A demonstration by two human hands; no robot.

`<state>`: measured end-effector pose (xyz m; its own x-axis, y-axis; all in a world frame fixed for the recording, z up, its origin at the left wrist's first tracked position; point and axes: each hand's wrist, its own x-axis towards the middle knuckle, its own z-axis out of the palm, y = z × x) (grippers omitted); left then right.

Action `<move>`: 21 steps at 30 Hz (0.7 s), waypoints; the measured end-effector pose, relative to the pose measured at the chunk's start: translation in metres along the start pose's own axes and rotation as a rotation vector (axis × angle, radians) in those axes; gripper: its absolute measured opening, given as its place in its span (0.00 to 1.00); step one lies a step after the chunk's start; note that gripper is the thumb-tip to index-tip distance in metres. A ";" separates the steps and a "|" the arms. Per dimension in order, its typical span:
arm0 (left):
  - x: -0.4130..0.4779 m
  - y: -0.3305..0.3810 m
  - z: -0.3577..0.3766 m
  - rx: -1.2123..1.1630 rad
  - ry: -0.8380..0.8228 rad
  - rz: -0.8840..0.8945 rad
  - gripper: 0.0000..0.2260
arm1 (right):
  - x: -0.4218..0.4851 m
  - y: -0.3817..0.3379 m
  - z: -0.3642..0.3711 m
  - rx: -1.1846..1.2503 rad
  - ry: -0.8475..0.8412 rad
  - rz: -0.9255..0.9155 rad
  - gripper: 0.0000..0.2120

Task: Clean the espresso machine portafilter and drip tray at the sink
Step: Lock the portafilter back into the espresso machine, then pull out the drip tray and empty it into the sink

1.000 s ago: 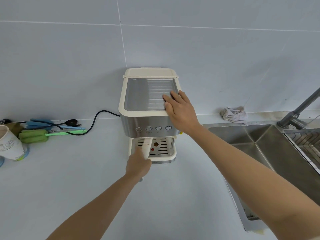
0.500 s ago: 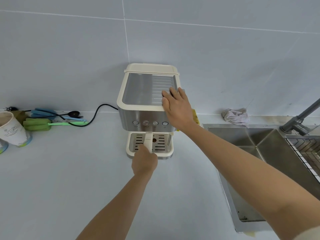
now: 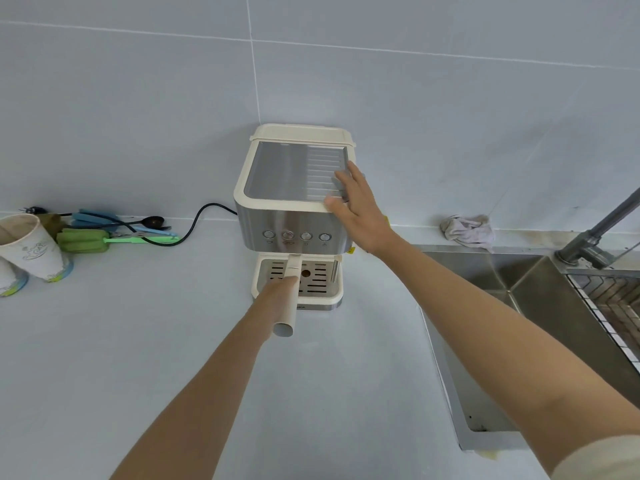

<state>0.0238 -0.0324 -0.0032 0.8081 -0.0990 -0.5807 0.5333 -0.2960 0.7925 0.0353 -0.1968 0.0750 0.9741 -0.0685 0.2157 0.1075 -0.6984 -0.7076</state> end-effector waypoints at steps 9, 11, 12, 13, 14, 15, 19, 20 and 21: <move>0.044 -0.045 -0.055 0.296 0.065 0.139 0.18 | -0.061 0.066 0.029 0.424 -0.152 0.477 0.32; 0.055 -0.059 -0.062 0.532 0.092 0.141 0.28 | -0.070 0.082 0.042 0.385 -0.213 0.584 0.36; 0.061 -0.066 -0.065 0.610 0.093 0.148 0.33 | -0.074 0.090 0.049 0.346 -0.244 0.630 0.39; 0.065 -0.071 -0.068 0.669 0.091 0.155 0.36 | -0.077 0.098 0.056 0.300 -0.262 0.648 0.42; 0.072 -0.075 -0.071 0.722 0.090 0.162 0.39 | -0.079 0.105 0.063 0.248 -0.275 0.660 0.44; 0.077 -0.077 -0.073 0.765 0.082 0.174 0.41 | -0.080 0.110 0.069 0.206 -0.283 0.665 0.46; 0.096 -0.074 -0.072 0.826 0.054 0.256 0.46 | -0.072 0.118 0.092 0.049 -0.310 0.630 0.50; 0.101 -0.072 -0.070 0.834 0.044 0.284 0.47 | -0.068 0.117 0.097 0.010 -0.311 0.621 0.51; 0.106 -0.070 -0.068 0.845 0.035 0.309 0.49 | -0.063 0.117 0.101 -0.020 -0.304 0.606 0.53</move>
<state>0.0888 0.0424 -0.1078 0.8996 -0.2652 -0.3471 -0.0600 -0.8621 0.5032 0.0069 -0.2022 -0.0890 0.8740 -0.2509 -0.4162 -0.4762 -0.6126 -0.6308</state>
